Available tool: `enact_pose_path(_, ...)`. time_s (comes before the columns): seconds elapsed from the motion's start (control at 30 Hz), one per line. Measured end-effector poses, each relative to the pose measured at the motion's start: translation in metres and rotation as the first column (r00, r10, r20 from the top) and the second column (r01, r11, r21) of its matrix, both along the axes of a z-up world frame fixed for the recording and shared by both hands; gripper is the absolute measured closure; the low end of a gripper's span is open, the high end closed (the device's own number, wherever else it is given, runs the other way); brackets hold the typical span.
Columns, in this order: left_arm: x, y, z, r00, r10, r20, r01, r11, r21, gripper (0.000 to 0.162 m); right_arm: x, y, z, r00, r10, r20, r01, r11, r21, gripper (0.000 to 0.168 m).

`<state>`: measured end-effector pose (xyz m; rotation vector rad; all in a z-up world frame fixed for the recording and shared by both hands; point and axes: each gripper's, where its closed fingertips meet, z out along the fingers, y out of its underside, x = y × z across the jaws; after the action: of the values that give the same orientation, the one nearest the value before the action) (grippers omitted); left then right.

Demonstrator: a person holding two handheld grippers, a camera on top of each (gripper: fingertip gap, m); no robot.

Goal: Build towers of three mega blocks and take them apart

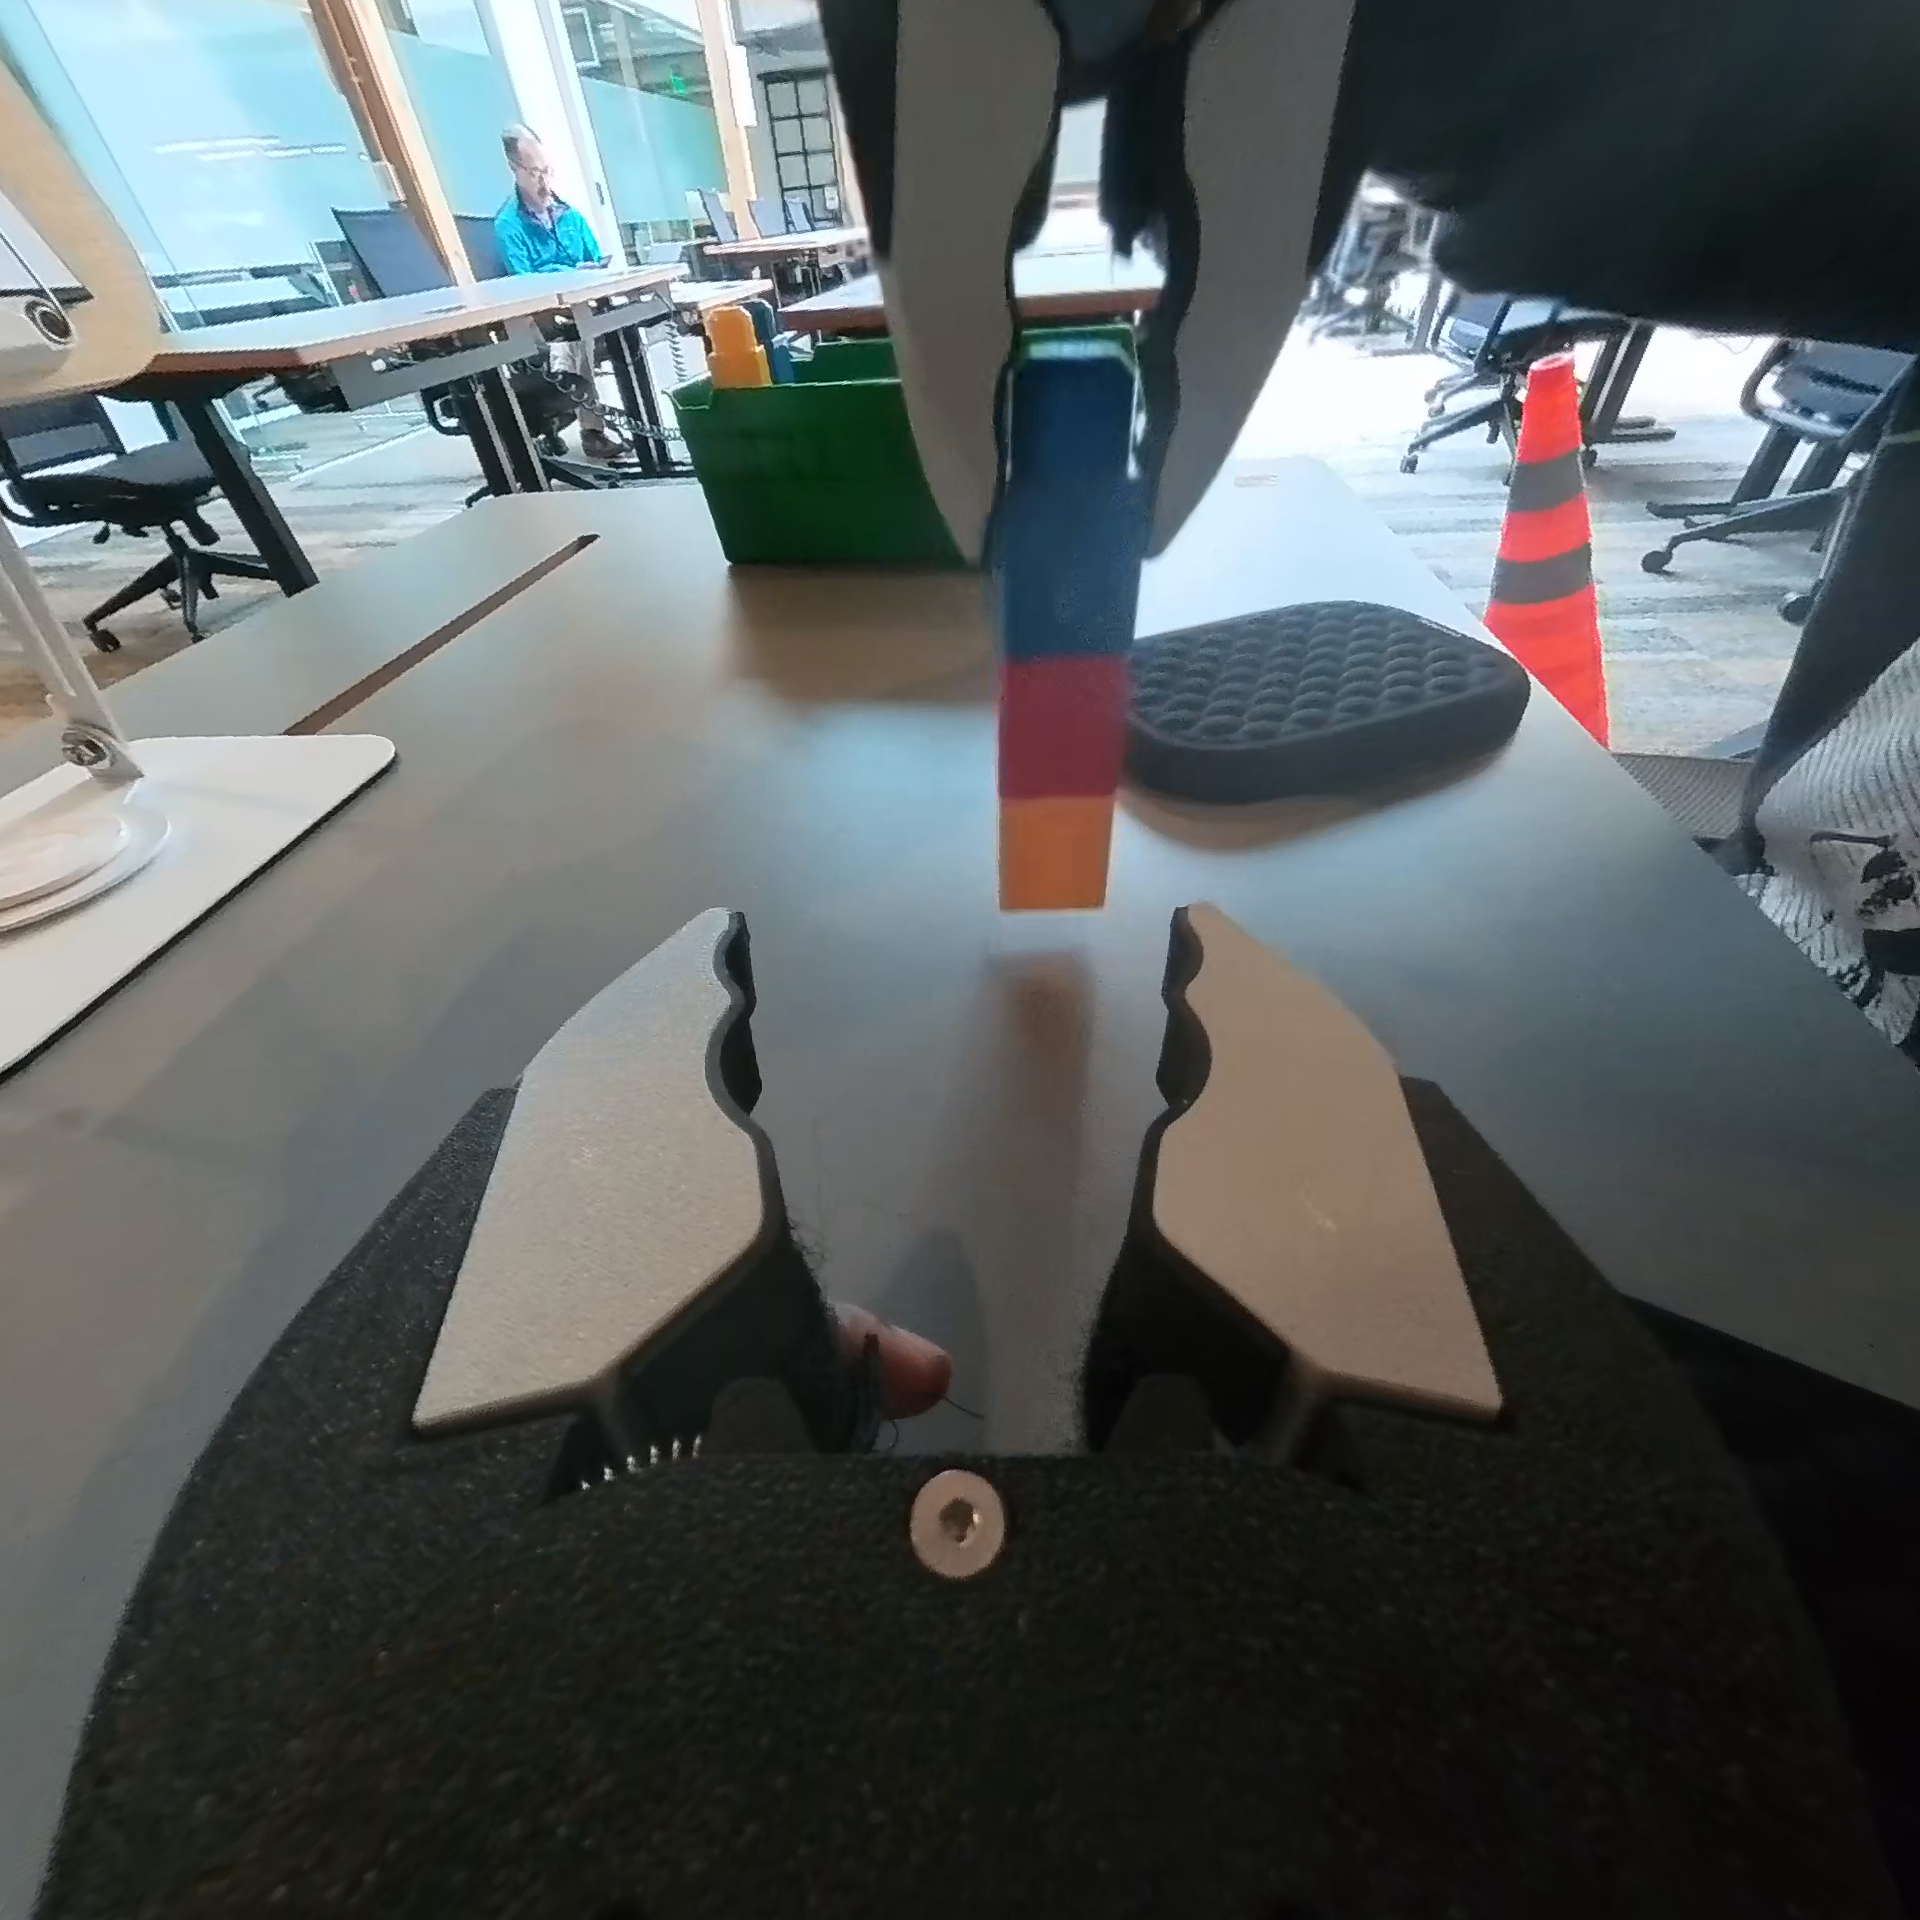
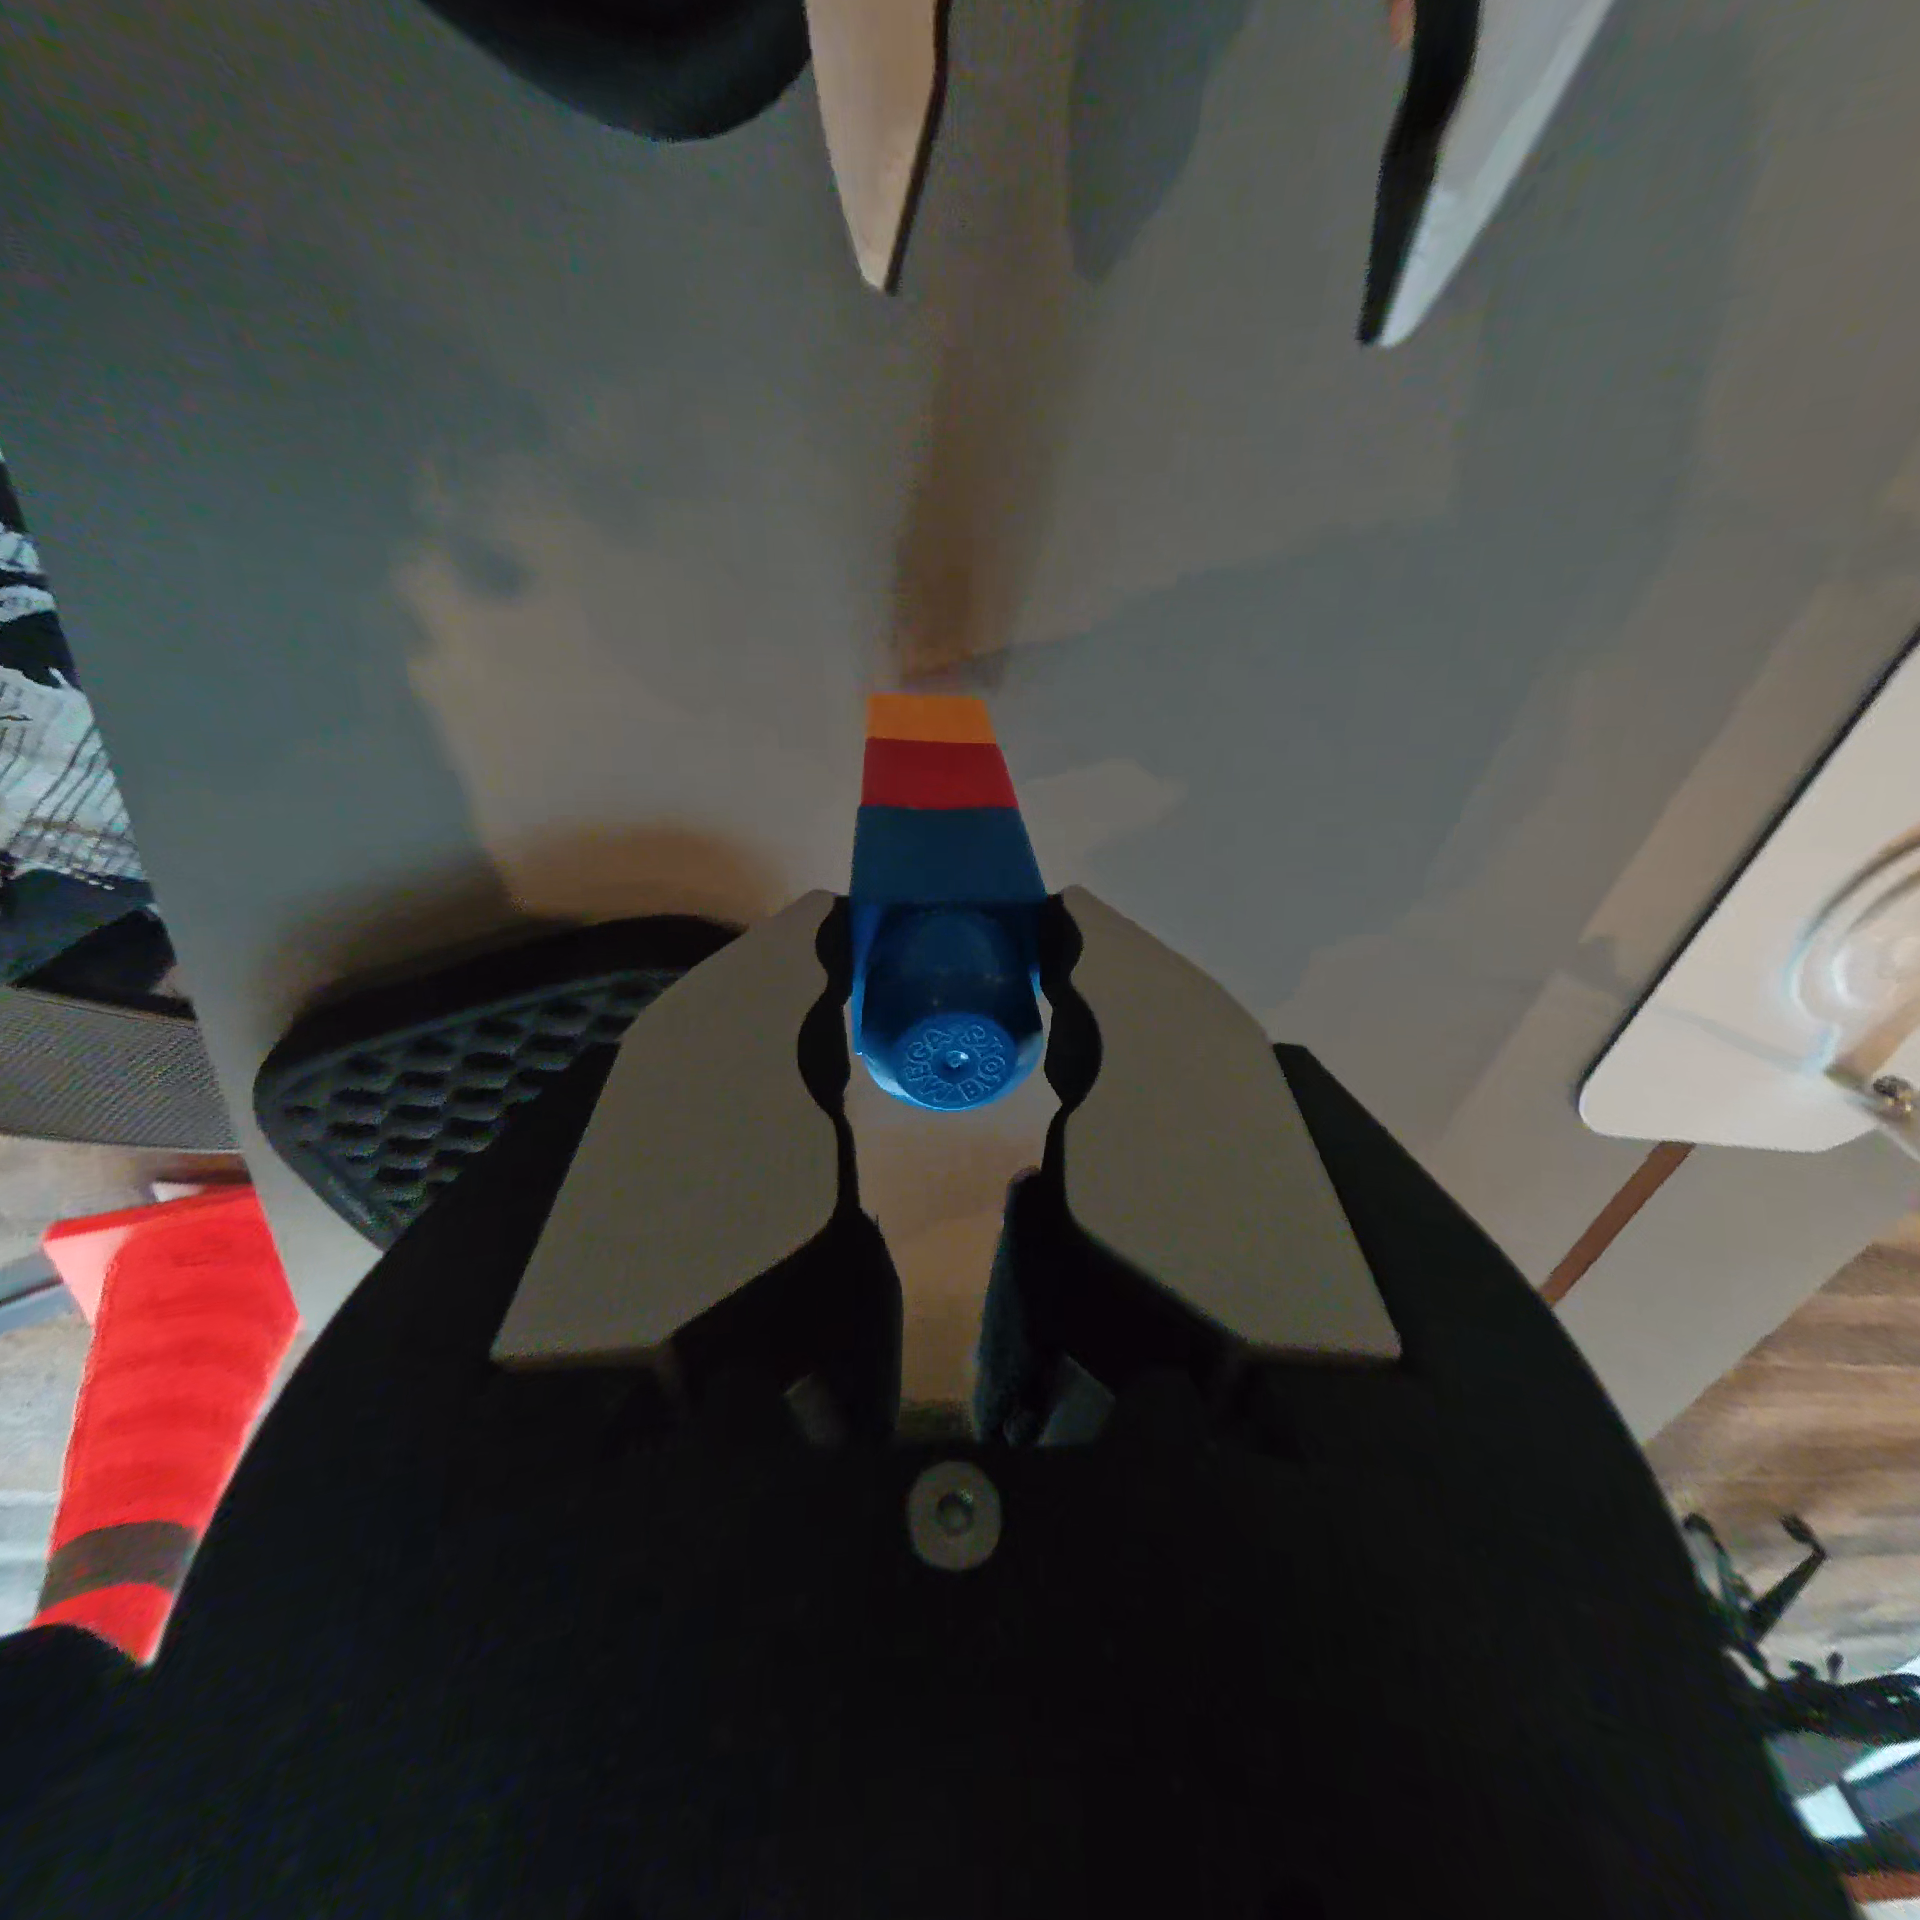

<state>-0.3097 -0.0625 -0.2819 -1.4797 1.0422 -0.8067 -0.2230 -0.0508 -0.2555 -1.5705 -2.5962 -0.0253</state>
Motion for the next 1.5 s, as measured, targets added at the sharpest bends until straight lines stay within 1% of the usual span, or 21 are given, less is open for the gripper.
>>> enact_pose_path(0.17,-0.001,0.001,0.001,1.000,0.005,0.006,-0.005,1.000,-0.002,0.086,0.029,0.019,0.043,0.994,-0.107,0.000,0.107,0.992,0.061,0.134)
enact_pose_path(0.23,-0.001,0.001,0.001,1.000,0.007,0.009,-0.007,1.000,-0.003,0.086,0.051,0.033,0.058,0.983,-0.182,0.023,0.179,0.979,0.096,0.134)
enact_pose_path(0.37,-0.001,0.001,0.001,1.000,0.009,0.012,-0.009,1.000,-0.005,0.087,0.102,0.065,0.085,0.933,-0.358,0.044,0.346,0.923,0.166,0.133)
enact_pose_path(0.47,-0.002,0.002,0.002,1.000,0.010,0.016,-0.010,1.000,-0.008,0.087,0.144,0.088,0.105,0.870,-0.491,0.036,0.476,0.858,0.190,0.133)
enact_pose_path(0.57,-0.002,0.002,0.002,1.000,0.012,0.017,-0.012,1.000,-0.009,0.087,0.190,0.113,0.121,0.772,-0.635,0.031,0.614,0.758,0.218,0.133)
enact_pose_path(0.73,-0.002,0.003,0.001,1.000,0.016,0.012,-0.016,1.000,-0.009,0.088,0.252,0.149,0.132,0.618,-0.786,0.010,0.765,0.604,0.223,0.133)
enact_pose_path(0.87,-0.002,0.003,0.001,1.000,0.019,0.012,-0.019,1.000,-0.004,0.089,0.297,0.177,0.129,0.490,-0.872,0.008,0.853,0.481,0.201,0.133)
enact_pose_path(1.0,0.000,0.002,-0.001,1.000,0.015,-0.009,-0.015,1.000,0.002,0.088,0.336,0.200,0.113,0.374,-0.927,0.018,0.913,0.371,0.170,0.134)
enact_pose_path(1.1,0.000,0.002,-0.001,1.000,0.014,-0.006,-0.014,1.000,-0.005,0.088,0.360,0.214,0.101,0.302,-0.953,0.024,0.943,0.302,0.143,0.134)
enact_pose_path(1.33,0.002,0.000,-0.003,1.000,0.006,-0.027,-0.006,1.000,0.007,0.089,0.403,0.245,0.067,0.162,-0.985,0.052,0.980,0.167,0.107,0.134)
enact_pose_path(1.5,0.002,0.000,-0.003,1.000,0.005,-0.027,-0.005,1.000,0.005,0.089,0.427,0.271,0.046,0.045,-0.998,0.033,0.997,0.047,0.060,0.134)
